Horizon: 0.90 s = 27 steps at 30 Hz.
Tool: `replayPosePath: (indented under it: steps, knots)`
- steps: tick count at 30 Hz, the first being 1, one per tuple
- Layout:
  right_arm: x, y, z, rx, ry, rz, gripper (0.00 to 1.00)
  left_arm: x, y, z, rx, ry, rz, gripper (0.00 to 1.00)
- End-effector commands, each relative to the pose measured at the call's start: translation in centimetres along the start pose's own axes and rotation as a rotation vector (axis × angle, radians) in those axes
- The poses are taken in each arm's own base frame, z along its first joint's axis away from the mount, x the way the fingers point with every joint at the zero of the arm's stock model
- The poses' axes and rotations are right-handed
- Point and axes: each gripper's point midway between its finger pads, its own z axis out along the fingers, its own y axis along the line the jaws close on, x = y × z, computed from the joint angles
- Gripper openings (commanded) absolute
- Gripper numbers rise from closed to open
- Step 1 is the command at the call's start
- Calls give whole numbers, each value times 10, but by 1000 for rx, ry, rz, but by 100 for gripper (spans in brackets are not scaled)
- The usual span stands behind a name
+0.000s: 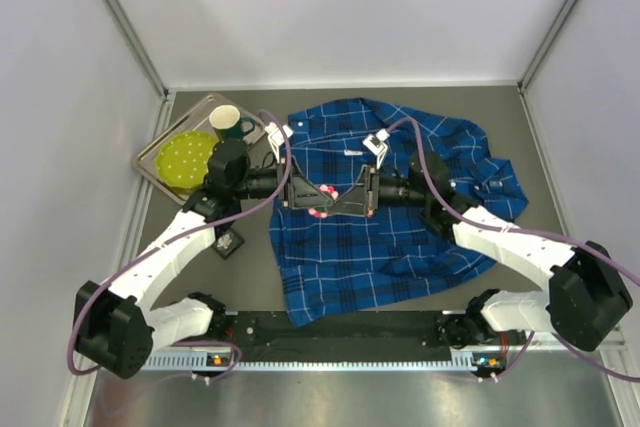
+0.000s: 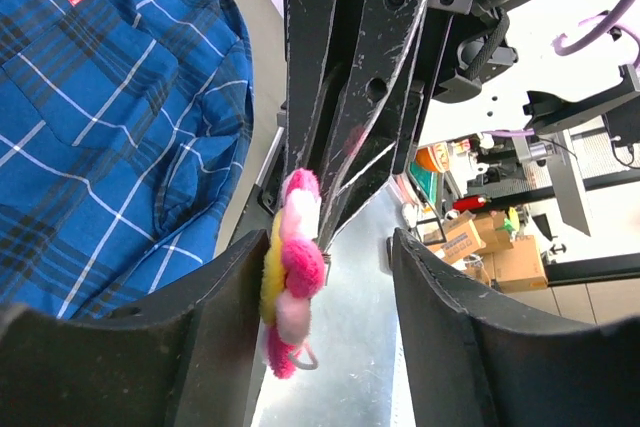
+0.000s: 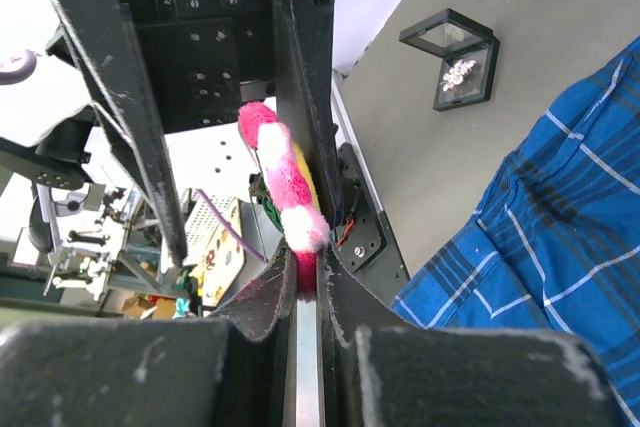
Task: Remove the brooch from the garment
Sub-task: Close the brooch securely.
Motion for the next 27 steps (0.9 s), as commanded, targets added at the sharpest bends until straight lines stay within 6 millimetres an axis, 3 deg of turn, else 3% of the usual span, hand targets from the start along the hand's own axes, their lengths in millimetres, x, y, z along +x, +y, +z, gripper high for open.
replayPosePath:
  steps: [1,12,15,22,27]
  knots:
    - [-7,14,3,-77,-20,-15,0,-2,-16,-4,68,-14,76,56]
    - [-6,12,4,-116,-15,63,0,0,-22,-7,103,-36,102,56]
    - [-6,11,4,-133,-13,82,0,-1,-22,-7,104,-44,102,49]
    - [-7,15,3,-171,-9,102,0,0,-23,-6,116,-41,106,50]
    - [-7,16,5,-187,0,115,0,-1,-23,-6,116,-44,104,42]
